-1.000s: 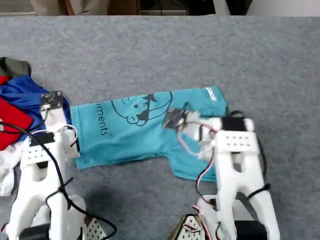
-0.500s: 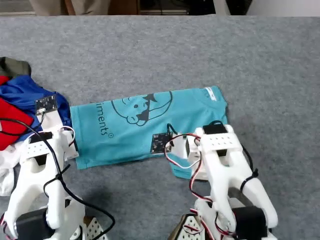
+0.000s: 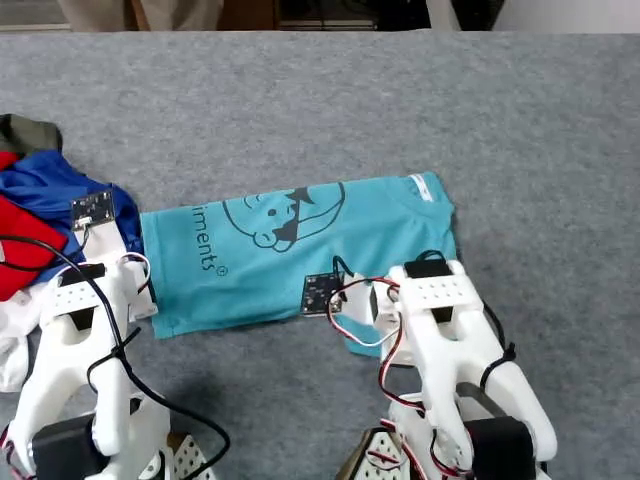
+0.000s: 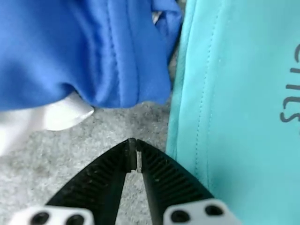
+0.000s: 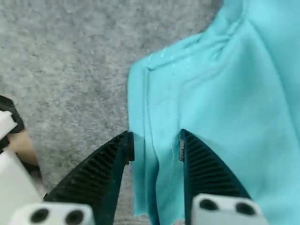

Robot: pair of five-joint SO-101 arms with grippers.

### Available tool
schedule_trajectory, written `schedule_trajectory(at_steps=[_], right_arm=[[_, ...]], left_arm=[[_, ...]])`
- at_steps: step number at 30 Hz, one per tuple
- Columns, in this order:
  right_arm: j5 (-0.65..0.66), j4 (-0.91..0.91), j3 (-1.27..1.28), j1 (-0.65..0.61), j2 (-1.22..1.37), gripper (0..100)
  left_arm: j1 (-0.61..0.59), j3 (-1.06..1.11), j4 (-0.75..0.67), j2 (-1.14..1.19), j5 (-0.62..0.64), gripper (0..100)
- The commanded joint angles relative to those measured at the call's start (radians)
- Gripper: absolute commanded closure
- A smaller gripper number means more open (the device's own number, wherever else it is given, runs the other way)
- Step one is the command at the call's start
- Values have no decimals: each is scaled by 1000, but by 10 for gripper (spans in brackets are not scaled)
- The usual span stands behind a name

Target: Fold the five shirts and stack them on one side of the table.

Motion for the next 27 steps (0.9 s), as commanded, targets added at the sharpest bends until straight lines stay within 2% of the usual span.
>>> schedule_trajectory(at_steps=[1, 5, 10, 16, 20, 23, 25, 27], right_arm=[[14, -74, 25, -12, 18, 792], [14, -84, 31, -10, 18, 800], [14, -95, 33, -12, 18, 889], [11, -97, 33, -8, 18, 905], [8, -97, 33, -7, 18, 998], [-3, -94, 25, -8, 13, 996], [-55, -81, 4, -22, 10, 995], [-81, -14, -61, -39, 10, 995]], left_arm=[[-6, -46, 9, 1, 8, 981], [-8, -46, 9, 1, 6, 981], [-8, -46, 9, 1, 6, 981], [-6, -46, 6, 2, 6, 981], [-6, -46, 5, 2, 6, 981], [-6, -46, 5, 2, 6, 981], [-6, -46, 5, 2, 6, 981], [-8, -46, 5, 2, 6, 981]])
